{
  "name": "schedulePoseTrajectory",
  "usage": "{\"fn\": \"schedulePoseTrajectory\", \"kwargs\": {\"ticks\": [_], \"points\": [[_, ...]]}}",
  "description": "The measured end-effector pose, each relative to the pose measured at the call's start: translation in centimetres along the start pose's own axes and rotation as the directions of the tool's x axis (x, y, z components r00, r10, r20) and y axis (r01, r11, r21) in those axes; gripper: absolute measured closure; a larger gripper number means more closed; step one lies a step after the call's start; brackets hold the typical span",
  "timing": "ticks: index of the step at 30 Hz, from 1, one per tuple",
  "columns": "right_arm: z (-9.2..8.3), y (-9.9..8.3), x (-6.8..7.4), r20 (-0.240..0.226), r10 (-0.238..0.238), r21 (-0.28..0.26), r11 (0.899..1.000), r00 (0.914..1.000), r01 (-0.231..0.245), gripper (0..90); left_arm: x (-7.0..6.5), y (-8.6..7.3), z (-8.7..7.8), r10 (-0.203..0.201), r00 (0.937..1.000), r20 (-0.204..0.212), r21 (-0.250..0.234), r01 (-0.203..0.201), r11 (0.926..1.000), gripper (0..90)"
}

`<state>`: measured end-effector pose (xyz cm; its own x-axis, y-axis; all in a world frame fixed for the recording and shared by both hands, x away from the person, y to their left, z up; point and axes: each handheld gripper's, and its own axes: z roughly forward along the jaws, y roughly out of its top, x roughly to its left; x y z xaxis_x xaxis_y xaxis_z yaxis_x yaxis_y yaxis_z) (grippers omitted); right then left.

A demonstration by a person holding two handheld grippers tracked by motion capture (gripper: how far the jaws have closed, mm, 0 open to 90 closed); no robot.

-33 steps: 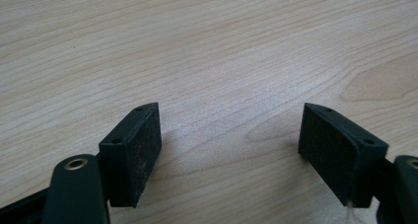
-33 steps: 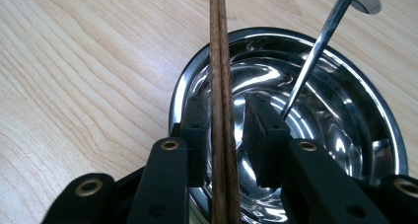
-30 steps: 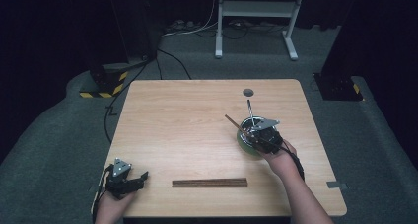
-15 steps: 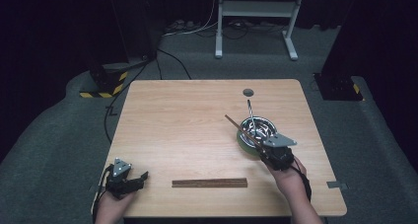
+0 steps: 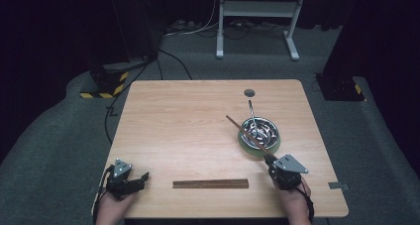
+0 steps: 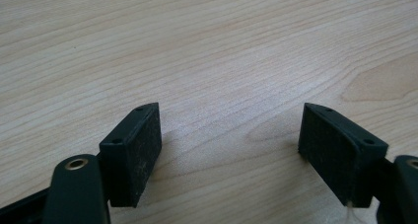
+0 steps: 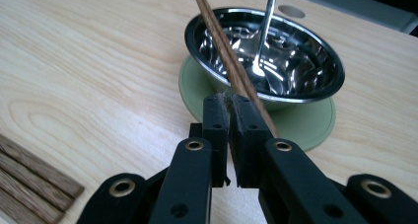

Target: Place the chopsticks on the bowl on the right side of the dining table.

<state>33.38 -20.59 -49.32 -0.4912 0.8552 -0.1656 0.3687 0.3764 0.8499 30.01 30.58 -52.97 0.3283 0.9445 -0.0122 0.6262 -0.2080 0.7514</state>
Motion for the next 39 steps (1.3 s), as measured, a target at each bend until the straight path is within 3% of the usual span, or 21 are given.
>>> {"fn": "schedulePoseTrajectory", "kwargs": {"ticks": [8, 10, 13, 20, 22, 27, 30, 34, 39], "points": [[1.0, -0.4, 0.2, 0.006, 0.01, 0.007, 1.0, 0.9999, -0.01, 82.6, 0.0, -0.2, -0.2, -0.014, 0.9998, -0.016, 0.0, 0.014, 0.9999, 24.2], [1.0, -0.3, 0.0, 0.005, 0.002, -0.002, 1.0, 1.0, -0.002, 82.6, 0.0, -0.2, -0.2, -0.015, 0.9998, -0.014, -0.002, 0.015, 0.9999, 24.1], [1.2, -0.3, -0.6, -0.008, 0.029, -0.004, 1.0, 0.9995, -0.029, 82.6, -0.2, -0.1, -0.1, 0.008, 1.0, 0.003, 0.0, -0.008, 1.0, 24.2], [1.1, -0.5, -1.0, -0.025, 0.036, -0.002, 0.999, 0.999, -0.036, 82.7, -0.4, 0.2, -0.2, -0.008, 0.9999, -0.007, 0.022, 0.008, 0.9997, 26.3], [1.3, -0.5, -1.2, -0.023, 0.048, 0.002, 0.999, 0.9986, -0.048, 82.6, -0.7, 1.2, -0.3, -0.029, 0.9984, 0.048, 0.046, 0.027, 0.9986, 28.4], [1.7, -0.8, -2.1, -0.017, 0.08, 0.009, 0.997, 0.9966, -0.08, 82.5, -1.8, 4.1, -0.3, -0.013, 0.9977, 0.067, 0.011, 0.013, 0.9999, 27.7], [1.7, -0.9, -2.4, -0.014, 0.078, 0.008, 0.997, 0.9968, -0.078, 82.3, -2.4, 5.1, 0.1, -0.012, 0.9965, 0.083, 0.001, 0.012, 0.9999, 26.1], [1.7, -0.8, -2.1, -0.02, 0.082, 0.004, 0.997, 0.9964, -0.082, 82.0, -4.5, 6.8, 1.6, 0.039, 0.9933, 0.109, 0.0, -0.039, 0.9992, 23.1], [2.0, -0.4, -1.7, -0.03, 0.082, -0.001, 0.997, 0.9962, -0.082, 81.9, -6.3, 8.4, 3.2, 0.06, 0.99, 0.128, -0.029, -0.057, 0.998, 22.2]]}}
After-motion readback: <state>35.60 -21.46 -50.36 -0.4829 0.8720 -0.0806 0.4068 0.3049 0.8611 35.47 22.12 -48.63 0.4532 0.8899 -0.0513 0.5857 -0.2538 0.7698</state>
